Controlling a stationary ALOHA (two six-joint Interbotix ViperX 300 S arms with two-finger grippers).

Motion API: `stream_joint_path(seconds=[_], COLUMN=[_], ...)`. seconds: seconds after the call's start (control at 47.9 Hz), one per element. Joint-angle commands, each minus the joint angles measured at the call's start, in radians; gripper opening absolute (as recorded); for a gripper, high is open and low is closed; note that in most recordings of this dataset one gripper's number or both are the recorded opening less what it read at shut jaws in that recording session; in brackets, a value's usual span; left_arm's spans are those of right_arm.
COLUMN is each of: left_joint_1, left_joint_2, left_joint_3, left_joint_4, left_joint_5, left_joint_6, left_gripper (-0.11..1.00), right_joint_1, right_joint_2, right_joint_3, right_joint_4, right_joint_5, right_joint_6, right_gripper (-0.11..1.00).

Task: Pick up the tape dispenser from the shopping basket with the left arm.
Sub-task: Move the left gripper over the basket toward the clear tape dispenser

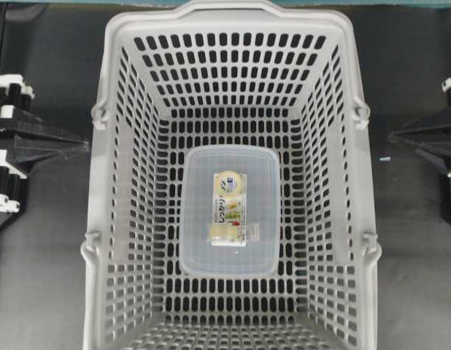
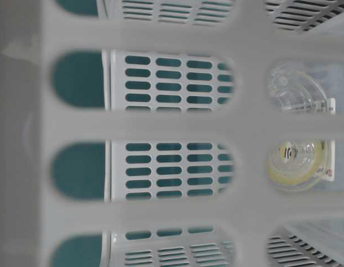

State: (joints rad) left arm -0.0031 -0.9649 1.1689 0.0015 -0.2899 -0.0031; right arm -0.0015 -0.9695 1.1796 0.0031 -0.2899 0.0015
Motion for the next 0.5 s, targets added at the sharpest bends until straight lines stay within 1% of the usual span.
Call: stream_joint_path(seconds=[0.0, 0.021, 0.084, 0.104, 0.23, 0.355, 0.48], left_joint_1=[-0.029, -0.028, -0.029, -0.034, -0.075, -0.106, -0.114], left_joint_2=[0.025, 0.034, 0.055, 0.069, 0.149, 0.247, 0.359], left_joint_3=[-0.120, -0.140, -0.196, -0.225, -0.350, -0.448, -0.545], left_joint_4=[0.041, 0.041, 0.041, 0.041, 0.041, 0.041, 0.041], left_joint_5=[0.109, 0.143, 0.239, 0.284, 0.453, 0.571, 0.676], left_joint_6=[-0.014, -0.015, -0.023, -0.023, -0.018, -0.018, -0.021], left_gripper=[0.06, 0.06, 0.00, 0.00, 0.00, 0.00, 0.00], right_joint_1=[-0.003, -0.002, -0.003, -0.003, -0.003, -0.003, -0.002], right_joint_2=[0.011, 0.011, 0.011, 0.011, 0.009, 0.002, -0.003], right_joint_3=[-0.021, -0.023, -0.028, -0.032, -0.048, -0.055, -0.060], right_joint_4=[0.006, 0.012, 0.018, 0.018, 0.018, 0.018, 0.018], right_joint_5=[-0.002, 0.006, 0.043, 0.066, 0.153, 0.199, 0.232], right_joint_6=[0.020, 0.020, 0.021, 0.025, 0.034, 0.035, 0.037], right_gripper=[0.00, 0.00, 0.00, 0.00, 0.00, 0.00, 0.00])
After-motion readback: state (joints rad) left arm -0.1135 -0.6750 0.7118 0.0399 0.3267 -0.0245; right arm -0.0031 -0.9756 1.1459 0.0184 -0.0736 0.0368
